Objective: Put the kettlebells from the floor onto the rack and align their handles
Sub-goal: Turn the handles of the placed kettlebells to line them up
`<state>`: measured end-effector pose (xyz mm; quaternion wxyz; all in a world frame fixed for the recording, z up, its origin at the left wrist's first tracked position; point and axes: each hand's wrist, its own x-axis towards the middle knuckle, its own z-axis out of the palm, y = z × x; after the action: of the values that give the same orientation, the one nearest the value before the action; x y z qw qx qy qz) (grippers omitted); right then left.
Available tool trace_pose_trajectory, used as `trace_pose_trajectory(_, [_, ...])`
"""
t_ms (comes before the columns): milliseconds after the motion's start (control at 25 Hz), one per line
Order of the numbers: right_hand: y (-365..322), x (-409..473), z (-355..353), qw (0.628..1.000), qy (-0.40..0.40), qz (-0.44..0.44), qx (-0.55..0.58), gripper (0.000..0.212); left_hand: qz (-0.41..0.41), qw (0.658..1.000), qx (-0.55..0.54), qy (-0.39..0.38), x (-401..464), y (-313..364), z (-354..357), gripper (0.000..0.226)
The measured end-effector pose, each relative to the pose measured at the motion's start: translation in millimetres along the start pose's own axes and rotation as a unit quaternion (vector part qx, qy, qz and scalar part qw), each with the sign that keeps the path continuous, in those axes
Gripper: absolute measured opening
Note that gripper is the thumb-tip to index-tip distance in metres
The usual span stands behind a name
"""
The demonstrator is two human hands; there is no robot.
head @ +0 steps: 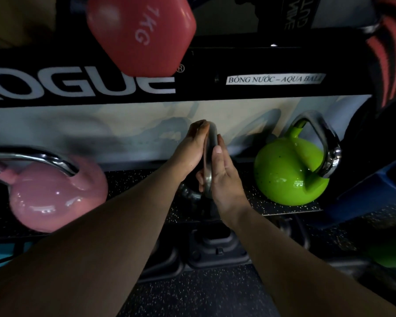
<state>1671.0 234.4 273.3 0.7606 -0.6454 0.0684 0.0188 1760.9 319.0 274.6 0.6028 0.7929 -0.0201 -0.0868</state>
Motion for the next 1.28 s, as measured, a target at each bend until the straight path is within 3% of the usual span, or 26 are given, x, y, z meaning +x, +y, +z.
trace_pose_trajectory(880, [0, -9, -10, 1.000, 0.007, 0.000, -0.011, 0.045, 0.016, 1.000, -0.006, 0.007, -13, -2, 6, 0.043])
trace_pose_trajectory(1120, [-15, -10, -21, 0.986, -0.003, 0.012, -0.169, 0.045, -0.006, 0.997, 0.068, -0.046, -10, 3, -10, 0.057])
trace_pose_trajectory(1200, [-31, -4, -26, 0.973, 0.018, 0.018, -0.230, 0.040, 0.017, 0.987, 0.159, -0.028, -15, 8, -24, 0.059])
trace_pose_trajectory(1280, [-47, 5, -24, 0.922, 0.055, -0.040, -0.381, 0.045, 0.074, 0.949, 0.306, 0.017, -27, 9, -53, 0.062])
